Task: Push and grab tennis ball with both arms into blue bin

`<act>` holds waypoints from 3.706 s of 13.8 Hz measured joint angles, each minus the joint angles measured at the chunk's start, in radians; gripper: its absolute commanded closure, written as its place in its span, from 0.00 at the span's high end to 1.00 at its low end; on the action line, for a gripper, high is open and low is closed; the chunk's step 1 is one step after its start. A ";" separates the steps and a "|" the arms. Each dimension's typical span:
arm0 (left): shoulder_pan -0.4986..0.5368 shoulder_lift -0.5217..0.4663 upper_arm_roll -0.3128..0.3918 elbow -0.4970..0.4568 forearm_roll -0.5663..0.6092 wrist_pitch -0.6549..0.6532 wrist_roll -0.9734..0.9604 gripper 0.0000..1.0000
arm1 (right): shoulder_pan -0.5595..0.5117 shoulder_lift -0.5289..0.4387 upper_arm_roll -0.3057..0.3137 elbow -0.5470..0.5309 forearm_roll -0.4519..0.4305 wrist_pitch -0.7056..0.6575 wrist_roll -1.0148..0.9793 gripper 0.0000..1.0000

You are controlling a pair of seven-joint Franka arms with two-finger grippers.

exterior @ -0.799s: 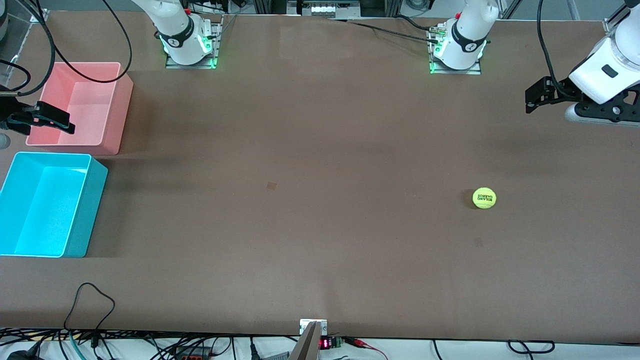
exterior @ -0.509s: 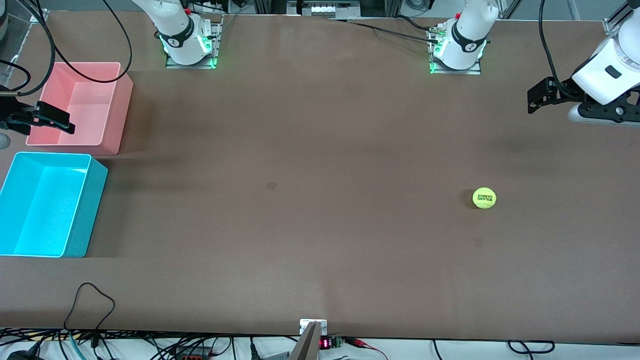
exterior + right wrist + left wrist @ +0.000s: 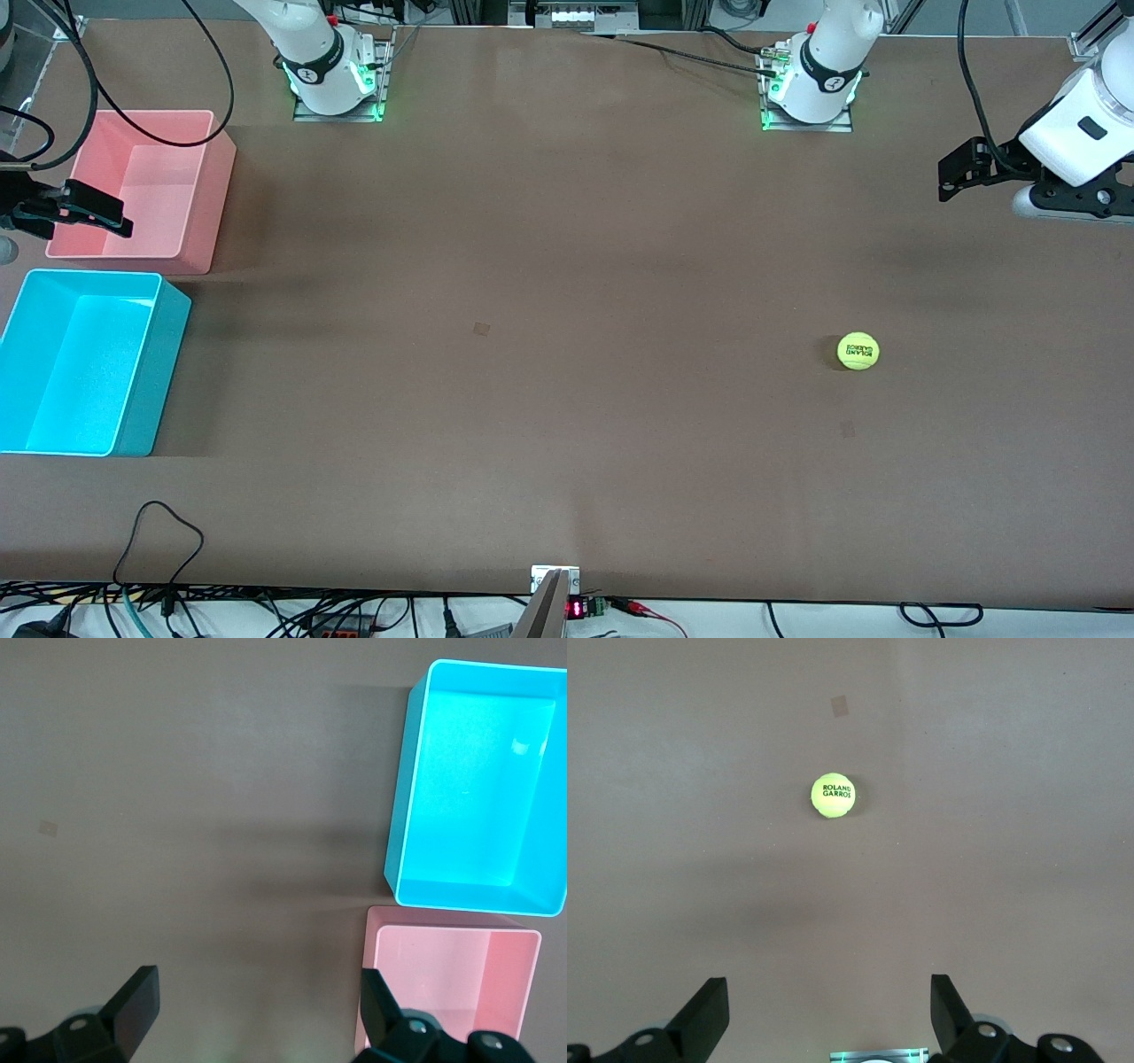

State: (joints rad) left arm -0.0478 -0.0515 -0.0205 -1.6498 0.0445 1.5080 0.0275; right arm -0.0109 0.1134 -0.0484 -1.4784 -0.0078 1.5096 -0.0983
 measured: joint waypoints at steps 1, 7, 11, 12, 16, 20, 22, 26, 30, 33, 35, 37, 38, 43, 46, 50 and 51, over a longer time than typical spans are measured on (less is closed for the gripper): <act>0.000 0.002 -0.001 0.000 0.000 0.000 0.000 1.00 | 0.000 0.000 0.000 0.000 -0.001 0.000 0.000 1.00; 0.000 0.027 -0.001 0.001 0.000 0.000 0.000 0.87 | -0.001 0.000 -0.001 -0.001 -0.001 0.000 0.000 1.00; 0.000 0.034 -0.002 0.002 0.000 -0.043 0.000 0.01 | -0.002 0.000 -0.003 -0.004 -0.001 0.000 0.000 1.00; 0.000 0.034 -0.003 0.003 0.000 -0.054 0.000 0.01 | -0.002 0.000 -0.003 -0.005 -0.001 0.000 0.000 1.00; 0.000 0.034 -0.005 0.010 0.000 -0.069 0.001 0.01 | -0.003 0.007 -0.003 -0.008 -0.001 0.000 0.000 1.00; 0.000 0.039 -0.005 0.010 0.000 -0.086 0.023 0.00 | -0.003 0.034 -0.003 -0.011 -0.001 0.000 0.000 1.00; 0.000 0.060 -0.005 0.009 0.012 -0.100 0.072 0.00 | -0.003 0.045 -0.003 -0.011 -0.001 0.000 0.000 1.00; 0.008 0.151 -0.005 0.006 0.076 -0.124 0.260 0.00 | -0.001 0.066 -0.001 -0.012 -0.019 -0.001 0.000 1.00; 0.060 0.232 -0.003 0.006 0.087 -0.035 0.637 0.00 | 0.018 0.074 0.008 -0.013 -0.042 -0.012 0.000 1.00; 0.100 0.282 -0.003 -0.013 0.134 0.069 0.898 0.00 | 0.028 0.083 0.009 -0.015 -0.043 -0.027 0.000 1.00; 0.107 0.296 -0.003 -0.046 0.156 0.142 1.011 0.00 | 0.029 0.085 0.009 -0.015 -0.043 -0.029 0.000 1.00; 0.110 0.299 -0.003 -0.097 0.172 0.228 1.104 0.00 | 0.029 0.086 0.009 -0.015 -0.044 -0.029 0.000 1.00; 0.112 0.300 -0.003 -0.125 0.174 0.273 1.150 0.00 | 0.029 0.086 0.009 -0.015 -0.044 -0.030 0.000 1.00; 0.177 0.334 -0.002 -0.285 0.176 0.536 1.317 0.00 | 0.030 0.086 0.009 -0.015 -0.044 -0.034 0.000 1.00; 0.188 0.387 -0.002 -0.304 0.176 0.644 1.422 0.00 | 0.032 0.086 0.009 -0.015 -0.044 -0.035 0.000 1.00; 0.224 0.462 -0.002 -0.305 0.176 0.772 1.475 0.00 | 0.042 0.086 0.009 -0.015 -0.044 -0.035 0.000 1.00; 0.237 0.477 -0.002 -0.305 0.176 0.794 1.491 0.00 | 0.042 0.086 0.009 -0.015 -0.044 -0.036 0.000 1.00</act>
State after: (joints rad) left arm 0.1892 0.4260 -0.0222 -1.9553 0.2206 2.3018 1.5182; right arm 0.0310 0.1994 -0.0394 -1.4931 -0.0514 1.4741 -0.0984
